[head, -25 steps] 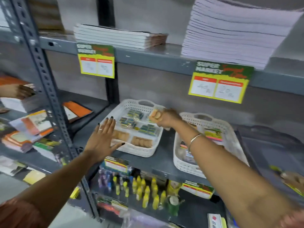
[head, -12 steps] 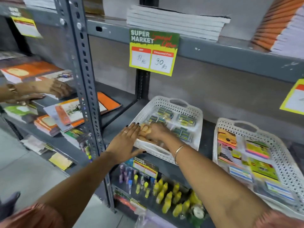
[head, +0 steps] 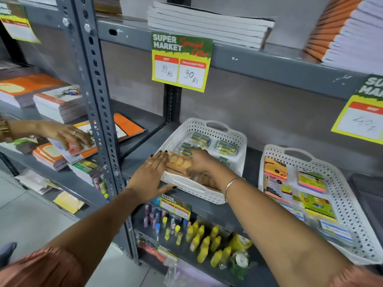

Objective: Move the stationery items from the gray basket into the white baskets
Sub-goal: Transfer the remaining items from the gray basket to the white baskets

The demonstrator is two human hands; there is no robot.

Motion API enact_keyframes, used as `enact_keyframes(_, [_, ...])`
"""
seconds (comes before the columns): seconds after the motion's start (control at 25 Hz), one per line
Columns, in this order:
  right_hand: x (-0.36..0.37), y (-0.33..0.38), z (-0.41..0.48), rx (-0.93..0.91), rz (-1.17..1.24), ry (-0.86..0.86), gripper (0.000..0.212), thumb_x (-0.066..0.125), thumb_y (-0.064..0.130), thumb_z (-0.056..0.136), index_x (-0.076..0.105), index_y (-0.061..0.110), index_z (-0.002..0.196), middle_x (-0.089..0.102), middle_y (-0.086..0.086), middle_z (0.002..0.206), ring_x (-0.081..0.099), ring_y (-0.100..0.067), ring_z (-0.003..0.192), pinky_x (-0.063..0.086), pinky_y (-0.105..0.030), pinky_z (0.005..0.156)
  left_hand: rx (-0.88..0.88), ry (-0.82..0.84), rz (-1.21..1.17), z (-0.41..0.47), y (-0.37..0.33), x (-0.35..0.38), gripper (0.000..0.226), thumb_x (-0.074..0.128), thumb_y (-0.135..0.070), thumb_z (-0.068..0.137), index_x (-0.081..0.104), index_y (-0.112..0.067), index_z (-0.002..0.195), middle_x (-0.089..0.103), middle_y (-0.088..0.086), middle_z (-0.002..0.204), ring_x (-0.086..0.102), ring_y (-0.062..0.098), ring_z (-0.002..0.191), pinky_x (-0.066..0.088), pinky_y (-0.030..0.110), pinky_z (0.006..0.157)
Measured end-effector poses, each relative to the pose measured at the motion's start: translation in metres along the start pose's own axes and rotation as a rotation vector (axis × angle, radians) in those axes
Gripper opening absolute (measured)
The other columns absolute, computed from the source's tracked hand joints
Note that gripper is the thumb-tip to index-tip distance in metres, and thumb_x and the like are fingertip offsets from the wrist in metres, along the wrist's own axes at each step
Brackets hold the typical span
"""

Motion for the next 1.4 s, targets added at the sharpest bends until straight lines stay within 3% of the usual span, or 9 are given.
enact_keyframes(0.16, [-0.032, -0.048, -0.035, 0.051, 0.081, -0.081, 0.087, 0.075, 0.036, 0.077, 0.031, 0.009, 0.146, 0.039, -0.016, 0.148, 0.039, -0.033, 0.135, 0.040, -0.042, 0.108, 0.029, 0.018, 0.041, -0.001, -0.003, -0.003, 0.108, -0.014, -0.078, 0.069, 0.008, -0.001, 0.143, 0.007, 0.013, 0.152, 0.010, 0.023, 0.140, 0.004, 0.038, 0.114])
enact_keyframes(0.28, [-0.056, -0.098, -0.073, 0.157, 0.127, -0.187, 0.078, 0.070, 0.038, 0.081, 0.034, 0.010, 0.145, 0.040, -0.016, 0.147, 0.037, -0.033, 0.136, 0.039, -0.039, 0.108, 0.076, -0.030, 0.043, 0.009, -0.037, -0.021, 0.096, 0.002, -0.071, 0.083, 0.024, 0.005, 0.139, 0.026, 0.019, 0.147, 0.024, 0.026, 0.135, 0.003, 0.040, 0.111])
enact_keyframes(0.44, [-0.083, -0.184, -0.140, 0.360, 0.136, -0.370, 0.059, 0.063, 0.035, 0.086, 0.045, 0.011, 0.136, 0.047, -0.014, 0.141, 0.041, -0.031, 0.133, 0.041, -0.040, 0.107, 0.246, -0.121, -0.053, 0.035, -0.146, -0.053, 0.089, 0.007, -0.066, 0.087, 0.029, 0.005, 0.137, 0.033, 0.018, 0.144, 0.031, 0.028, 0.132, 0.017, 0.043, 0.106])
enact_keyframes(0.6, [-0.091, -0.269, -0.214, 0.576, 0.070, -0.433, 0.050, 0.057, 0.028, 0.089, 0.047, 0.006, 0.134, 0.049, -0.017, 0.139, 0.045, -0.033, 0.130, 0.043, -0.040, 0.104, 0.434, -0.197, -0.151, 0.042, -0.266, -0.069, 0.086, 0.010, -0.066, 0.086, 0.020, 0.000, 0.140, 0.021, 0.014, 0.147, 0.020, 0.025, 0.136, 0.014, 0.041, 0.113])
enact_keyframes(0.76, [-0.074, -0.353, -0.291, 0.849, 0.030, -0.465, 0.039, 0.049, 0.019, 0.094, 0.050, 0.006, 0.131, 0.052, -0.017, 0.138, 0.049, -0.033, 0.129, 0.045, -0.041, 0.102, 0.475, -0.126, -0.116, 0.034, -0.342, -0.049, 0.090, -0.009, -0.068, 0.082, 0.013, -0.002, 0.140, 0.020, 0.013, 0.149, 0.019, 0.025, 0.137, 0.017, 0.044, 0.112])
enact_keyframes(0.84, [-0.058, -0.388, -0.323, 0.983, 0.007, -0.433, 0.041, 0.042, 0.012, 0.097, 0.047, 0.004, 0.136, 0.044, -0.018, 0.145, 0.041, -0.033, 0.136, 0.038, -0.044, 0.109, 0.477, -0.087, -0.122, 0.031, -0.349, -0.032, 0.091, -0.015, -0.070, 0.078, 0.001, -0.004, 0.139, 0.010, 0.012, 0.151, 0.011, 0.026, 0.139, 0.013, 0.044, 0.113])
enact_keyframes(1.04, [-0.018, -0.448, -0.386, 1.232, 0.009, -0.267, 0.056, 0.048, 0.015, 0.093, 0.030, 0.002, 0.144, 0.029, -0.020, 0.150, 0.028, -0.037, 0.139, 0.032, -0.046, 0.112, 0.436, -0.024, -0.117, 0.030, -0.347, -0.021, 0.096, -0.009, -0.071, 0.080, 0.010, 0.000, 0.141, 0.017, 0.014, 0.150, 0.016, 0.026, 0.138, 0.015, 0.043, 0.113])
enact_keyframes(1.2, [-0.007, -0.469, -0.398, 1.287, 0.054, -0.200, 0.063, 0.039, 0.026, 0.099, 0.015, -0.001, 0.150, 0.011, -0.022, 0.159, 0.011, -0.040, 0.147, 0.016, -0.052, 0.118, 0.428, -0.054, -0.084, 0.027, -0.348, -0.025, 0.096, -0.019, -0.071, 0.075, 0.000, -0.003, 0.139, 0.010, 0.011, 0.150, 0.014, 0.022, 0.139, 0.013, 0.040, 0.112])
enact_keyframes(1.4, [0.000, -0.476, -0.402, 1.309, -0.008, -0.138, 0.060, 0.032, 0.028, 0.100, 0.014, 0.001, 0.151, 0.017, -0.020, 0.158, 0.014, -0.039, 0.147, 0.008, -0.051, 0.120, 0.427, -0.066, -0.078, 0.028, -0.348, -0.025, 0.095, -0.023, -0.070, 0.072, -0.006, -0.004, 0.138, 0.008, 0.012, 0.150, 0.012, 0.022, 0.139, 0.008, 0.038, 0.112])
Point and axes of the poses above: each hand's wrist, its own z-axis towards the middle knuckle, its own x-axis out of the palm, y = z × x, the point moved 8 cm from there along z, towards the middle knuckle
